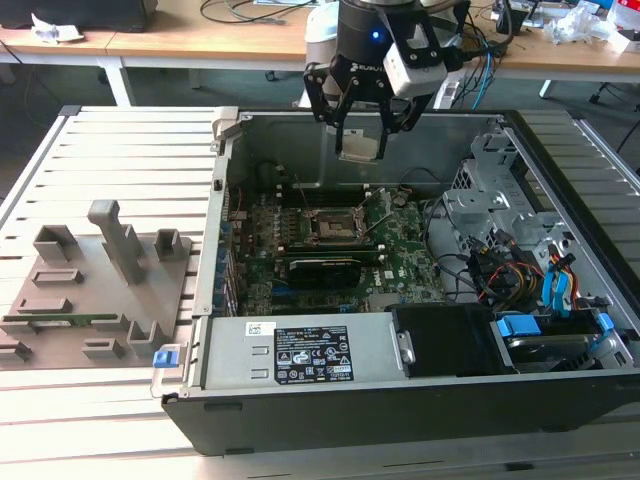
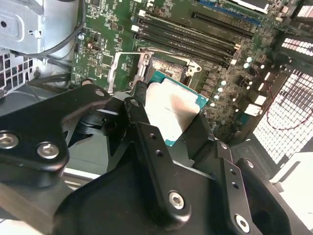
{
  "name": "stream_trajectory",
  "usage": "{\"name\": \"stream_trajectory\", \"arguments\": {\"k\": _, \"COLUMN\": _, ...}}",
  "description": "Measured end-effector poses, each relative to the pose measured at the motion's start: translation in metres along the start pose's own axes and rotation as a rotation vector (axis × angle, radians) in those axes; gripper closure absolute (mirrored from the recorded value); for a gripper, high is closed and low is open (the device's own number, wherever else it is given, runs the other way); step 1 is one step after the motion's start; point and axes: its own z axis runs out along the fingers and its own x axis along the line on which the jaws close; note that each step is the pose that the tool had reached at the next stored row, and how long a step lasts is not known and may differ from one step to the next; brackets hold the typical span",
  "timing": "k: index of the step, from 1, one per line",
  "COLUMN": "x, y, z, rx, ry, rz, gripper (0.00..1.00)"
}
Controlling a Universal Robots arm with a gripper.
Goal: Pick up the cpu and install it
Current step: 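Place the cpu into insertion slot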
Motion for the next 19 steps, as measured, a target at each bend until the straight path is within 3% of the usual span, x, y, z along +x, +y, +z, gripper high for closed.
{"name": "stream_trajectory", "arguments": {"k": 6, "x": 0.0000, "y": 0.0000, "z": 0.0006, "rx": 0.0040, "ry": -0.0001, "rz": 0.064, "gripper": 0.45}}
{"name": "stream_trajectory", "arguments": {"k": 9, "x": 0.0000, "y": 0.0000, "z": 0.0008, "rx": 0.0127, "ry": -0.0020, "rz": 0.086, "gripper": 0.45}}
{"name": "stream_trajectory", "arguments": {"k": 19, "x": 0.0001, "y": 0.0000, "z": 0.0015, "rx": 0.0227, "ry": -0.0037, "rz": 0.146, "gripper": 0.45}}
